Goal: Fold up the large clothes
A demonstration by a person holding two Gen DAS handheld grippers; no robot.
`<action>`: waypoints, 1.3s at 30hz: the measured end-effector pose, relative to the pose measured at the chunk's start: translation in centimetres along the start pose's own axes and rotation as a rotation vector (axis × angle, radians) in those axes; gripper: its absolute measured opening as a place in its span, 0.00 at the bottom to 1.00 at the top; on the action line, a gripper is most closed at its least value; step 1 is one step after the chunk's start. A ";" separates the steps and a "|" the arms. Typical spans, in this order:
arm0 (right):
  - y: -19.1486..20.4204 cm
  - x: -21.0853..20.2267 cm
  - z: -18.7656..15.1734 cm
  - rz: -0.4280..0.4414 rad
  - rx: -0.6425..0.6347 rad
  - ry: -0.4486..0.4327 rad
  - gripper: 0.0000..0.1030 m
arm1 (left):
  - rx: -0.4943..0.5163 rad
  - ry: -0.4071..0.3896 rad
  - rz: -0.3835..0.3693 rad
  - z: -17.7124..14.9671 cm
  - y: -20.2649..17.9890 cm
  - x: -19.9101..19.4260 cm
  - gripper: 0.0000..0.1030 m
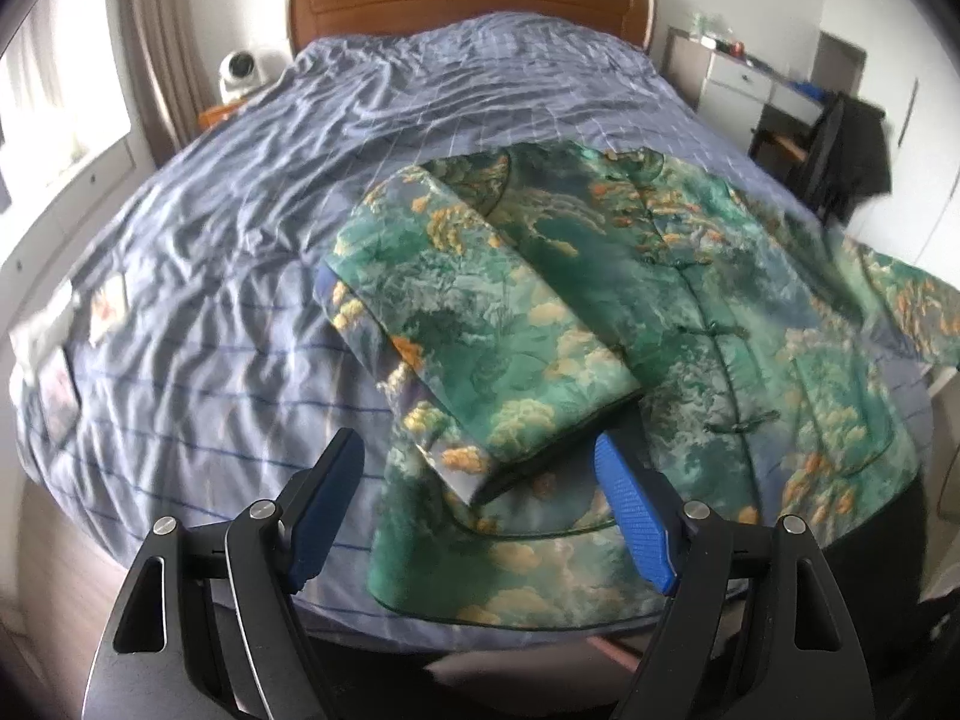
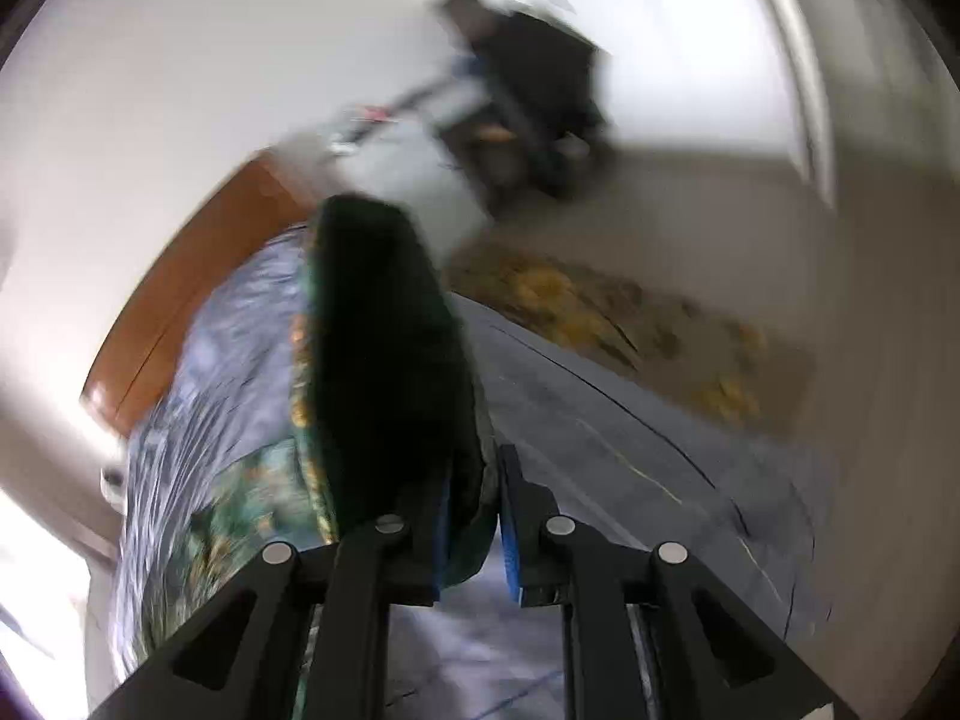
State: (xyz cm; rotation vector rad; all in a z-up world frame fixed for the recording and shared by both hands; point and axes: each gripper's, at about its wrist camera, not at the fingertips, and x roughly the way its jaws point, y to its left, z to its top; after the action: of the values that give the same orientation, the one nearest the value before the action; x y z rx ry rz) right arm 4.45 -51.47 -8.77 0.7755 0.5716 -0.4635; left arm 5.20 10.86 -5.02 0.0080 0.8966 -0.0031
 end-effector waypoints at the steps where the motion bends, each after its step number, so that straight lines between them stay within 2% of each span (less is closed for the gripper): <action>1: -1.3 1.1 0.0 -0.022 0.029 0.018 0.14 | 0.033 -0.006 0.021 0.1 -0.3 0.0 0.84; 4: -4.9 3.9 -1.2 -0.084 0.083 0.066 0.14 | 0.128 -0.020 0.061 0.2 -1.4 0.3 0.89; 8: -6.9 5.1 -1.9 -0.100 0.121 0.082 0.18 | 0.256 0.005 0.058 0.2 -2.9 1.7 0.89; 10: -7.4 5.5 -1.8 -0.129 0.128 0.083 0.37 | 0.317 0.017 0.049 0.2 -3.7 2.6 0.89; 12: -7.9 5.8 -1.8 -0.156 0.134 0.082 0.51 | 0.374 0.030 0.029 0.2 -4.3 3.5 0.89; 15: -8.2 4.9 -1.6 -0.179 0.121 0.082 0.62 | 0.460 0.049 0.014 0.1 -5.0 5.5 0.89; 21: -5.8 0.8 -2.2 -0.197 -0.012 0.030 0.63 | 0.602 0.081 0.038 0.2 -5.2 9.9 0.89; 24: -4.3 -1.0 -2.6 -0.219 -0.102 0.005 0.63 | 0.603 0.103 0.016 0.6 -4.6 11.7 0.89; 28: -3.9 -3.0 -3.1 -0.248 -0.140 -0.001 0.63 | 0.596 0.109 -0.028 0.8 -3.9 12.9 0.95; 30: -3.2 -3.7 -3.7 -0.248 -0.168 0.005 0.63 | 0.612 0.111 -0.048 0.8 -3.8 13.0 0.94; 31: -2.7 -3.9 -4.1 -0.243 -0.189 0.009 0.63 | 0.611 0.122 -0.072 0.9 -3.7 13.1 0.86; 32: -2.2 -4.1 -4.5 -0.235 -0.207 0.011 0.63 | 0.601 0.137 -0.100 1.0 -3.6 13.1 0.69; 33: -1.6 -4.1 -4.8 -0.224 -0.225 0.013 0.63 | 0.584 0.155 -0.130 1.2 -3.4 13.1 0.60; 35: 0.2 -4.2 -5.6 -0.190 -0.268 0.022 0.63 | 0.551 0.176 -0.169 1.6 -2.9 12.8 0.14; 36: 1.3 -4.2 -6.0 -0.168 -0.293 0.028 0.63 | 0.540 0.178 -0.181 1.7 -2.7 12.5 0.08; 39: 4.3 -4.1 -7.2 -0.111 -0.359 0.042 0.63 | 0.496 0.121 -0.171 2.4 -1.8 10.7 0.05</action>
State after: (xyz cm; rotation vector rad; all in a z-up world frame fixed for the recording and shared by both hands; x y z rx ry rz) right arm 1.70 -42.59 -8.08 0.4129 0.7165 -0.4311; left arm 13.76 9.00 -11.87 0.3972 0.9969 -0.3874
